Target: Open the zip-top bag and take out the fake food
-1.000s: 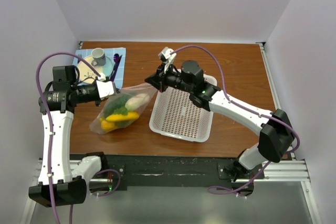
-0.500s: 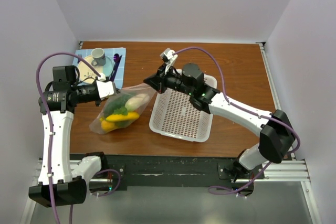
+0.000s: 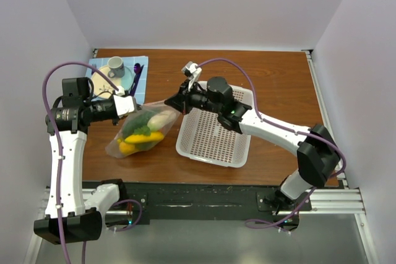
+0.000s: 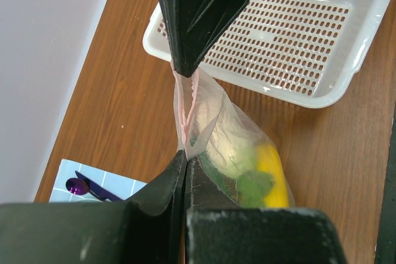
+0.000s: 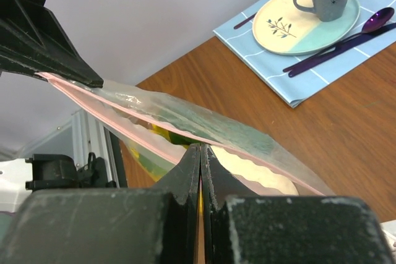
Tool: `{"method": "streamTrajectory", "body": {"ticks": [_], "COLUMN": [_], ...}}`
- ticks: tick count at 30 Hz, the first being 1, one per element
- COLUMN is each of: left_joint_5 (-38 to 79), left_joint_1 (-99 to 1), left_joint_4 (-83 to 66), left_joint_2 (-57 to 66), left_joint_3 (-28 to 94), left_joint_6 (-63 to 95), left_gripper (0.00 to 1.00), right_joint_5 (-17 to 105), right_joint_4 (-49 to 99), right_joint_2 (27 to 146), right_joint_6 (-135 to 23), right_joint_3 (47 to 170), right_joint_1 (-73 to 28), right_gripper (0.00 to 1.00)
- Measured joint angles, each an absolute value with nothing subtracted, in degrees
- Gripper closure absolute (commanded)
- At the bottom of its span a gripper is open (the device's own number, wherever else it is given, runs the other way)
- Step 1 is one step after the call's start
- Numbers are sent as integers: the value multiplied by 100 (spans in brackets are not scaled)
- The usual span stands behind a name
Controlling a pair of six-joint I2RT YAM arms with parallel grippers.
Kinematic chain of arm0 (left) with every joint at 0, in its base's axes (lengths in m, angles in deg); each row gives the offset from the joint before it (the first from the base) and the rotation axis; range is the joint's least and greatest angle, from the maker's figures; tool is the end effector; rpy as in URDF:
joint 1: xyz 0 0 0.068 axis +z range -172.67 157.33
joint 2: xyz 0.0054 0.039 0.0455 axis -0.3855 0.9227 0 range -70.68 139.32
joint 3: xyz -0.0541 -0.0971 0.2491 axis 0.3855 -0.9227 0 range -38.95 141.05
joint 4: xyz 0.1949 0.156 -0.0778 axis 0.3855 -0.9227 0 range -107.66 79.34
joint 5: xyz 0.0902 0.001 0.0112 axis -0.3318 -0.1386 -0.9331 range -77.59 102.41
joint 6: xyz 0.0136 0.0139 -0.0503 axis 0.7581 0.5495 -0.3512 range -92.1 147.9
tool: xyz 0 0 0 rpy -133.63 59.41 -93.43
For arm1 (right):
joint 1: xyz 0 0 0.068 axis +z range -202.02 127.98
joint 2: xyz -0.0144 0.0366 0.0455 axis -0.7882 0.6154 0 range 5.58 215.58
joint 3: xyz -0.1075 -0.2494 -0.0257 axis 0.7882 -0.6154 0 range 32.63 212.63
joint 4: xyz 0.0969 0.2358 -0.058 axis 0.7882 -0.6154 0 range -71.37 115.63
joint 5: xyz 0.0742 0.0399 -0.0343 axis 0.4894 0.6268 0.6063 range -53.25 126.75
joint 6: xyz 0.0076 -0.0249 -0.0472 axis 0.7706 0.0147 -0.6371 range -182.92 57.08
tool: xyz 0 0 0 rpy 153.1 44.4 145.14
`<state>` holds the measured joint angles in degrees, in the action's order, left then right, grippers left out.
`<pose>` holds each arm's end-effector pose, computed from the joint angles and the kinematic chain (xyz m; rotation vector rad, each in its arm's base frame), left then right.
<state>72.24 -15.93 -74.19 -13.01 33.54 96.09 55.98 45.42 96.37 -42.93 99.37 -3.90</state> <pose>0.1634 -0.0116 0.3883 1.3520 1.4522 -0.4413 0.2445 0.2900 0.3244 -0.6949 1.6375 1.1601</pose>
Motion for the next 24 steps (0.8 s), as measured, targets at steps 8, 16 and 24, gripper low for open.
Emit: {"method": "streamTrajectory", "body": {"ticks": [8, 16, 24], "left_joint_5": [7224, 7217, 7152], "left_joint_1": [-1593, -1593, -1591], "left_joint_4": [-7419, -7482, -7132], "left_joint_2": [-1310, -1360, -1408], "left_joint_3": [3354, 3229, 3155], "left_joint_6": [9609, 9609, 8841], "left_gripper": [100, 84, 23], "right_joint_5": [5871, 6343, 6310], "right_joint_4": [4389, 3563, 3266], "right_joint_2": [10135, 10618, 10489], "right_joint_6": [-4348, -5084, -5563], "right_joint_3": [10536, 11001, 10492], "right_joint_1": [-246, 513, 642], "right_gripper": [80, 47, 43]}}
